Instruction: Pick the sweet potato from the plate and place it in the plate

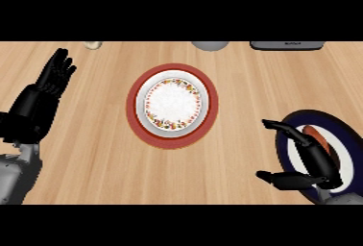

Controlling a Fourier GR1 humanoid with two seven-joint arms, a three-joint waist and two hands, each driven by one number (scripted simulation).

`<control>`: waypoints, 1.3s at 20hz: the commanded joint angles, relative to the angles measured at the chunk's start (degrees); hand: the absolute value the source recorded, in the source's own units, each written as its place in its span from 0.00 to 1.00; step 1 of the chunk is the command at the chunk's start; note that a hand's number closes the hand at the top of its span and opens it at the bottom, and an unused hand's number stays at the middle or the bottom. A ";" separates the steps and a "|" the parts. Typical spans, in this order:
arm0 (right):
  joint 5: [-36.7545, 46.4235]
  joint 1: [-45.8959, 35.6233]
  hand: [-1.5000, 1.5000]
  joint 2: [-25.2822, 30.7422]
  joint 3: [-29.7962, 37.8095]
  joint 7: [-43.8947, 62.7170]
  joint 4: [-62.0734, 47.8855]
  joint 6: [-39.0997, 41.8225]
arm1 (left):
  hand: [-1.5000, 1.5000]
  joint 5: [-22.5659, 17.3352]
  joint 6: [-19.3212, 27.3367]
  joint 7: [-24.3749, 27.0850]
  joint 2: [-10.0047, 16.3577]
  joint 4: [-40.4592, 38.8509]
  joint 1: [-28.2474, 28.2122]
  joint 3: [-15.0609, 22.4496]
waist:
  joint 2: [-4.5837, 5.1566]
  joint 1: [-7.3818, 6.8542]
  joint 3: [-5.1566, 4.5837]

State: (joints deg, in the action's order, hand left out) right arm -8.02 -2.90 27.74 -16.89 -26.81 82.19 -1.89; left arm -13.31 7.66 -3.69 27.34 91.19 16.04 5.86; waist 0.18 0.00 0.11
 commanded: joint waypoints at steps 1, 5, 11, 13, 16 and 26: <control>-1.01 2.28 0.00 1.89 5.44 -6.29 -0.17 1.99 | 0.50 -0.96 -3.30 1.01 -0.01 -4.99 1.51 -3.03 | -0.15 0.48 -0.10; 2.76 0.64 0.00 6.69 6.56 5.41 9.44 -1.08 | 0.50 1.10 -2.01 1.00 -2.02 -2.34 -1.83 -1.14 | -0.30 0.64 -0.18; 8.32 -0.82 0.00 24.12 7.95 20.96 10.88 6.50 | 0.50 -0.08 -2.38 -1.43 0.22 0.88 -1.12 -2.94 | -0.64 0.65 -0.35; 11.74 -3.90 0.00 29.11 6.81 25.96 9.44 9.79 | 0.50 1.77 -1.67 0.32 -1.70 0.34 -2.02 -0.63 | -0.26 -0.37 -0.42; 12.62 -4.53 0.00 33.15 3.76 32.72 12.33 16.53 | 0.50 0.53 -2.22 -2.15 -1.11 0.25 0.86 -1.81 | -0.17 -0.19 -0.35; 17.09 -8.56 0.00 27.38 -0.69 45.65 11.82 28.06 | 0.50 2.59 -3.94 -1.62 -2.98 -1.27 1.35 -3.33 | -0.16 -0.06 -0.12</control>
State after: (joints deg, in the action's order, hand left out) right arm 5.58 -11.34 58.06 -17.08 15.96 94.35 24.22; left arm -11.22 4.61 -4.47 24.74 90.58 16.11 3.91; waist 0.07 -0.43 -0.09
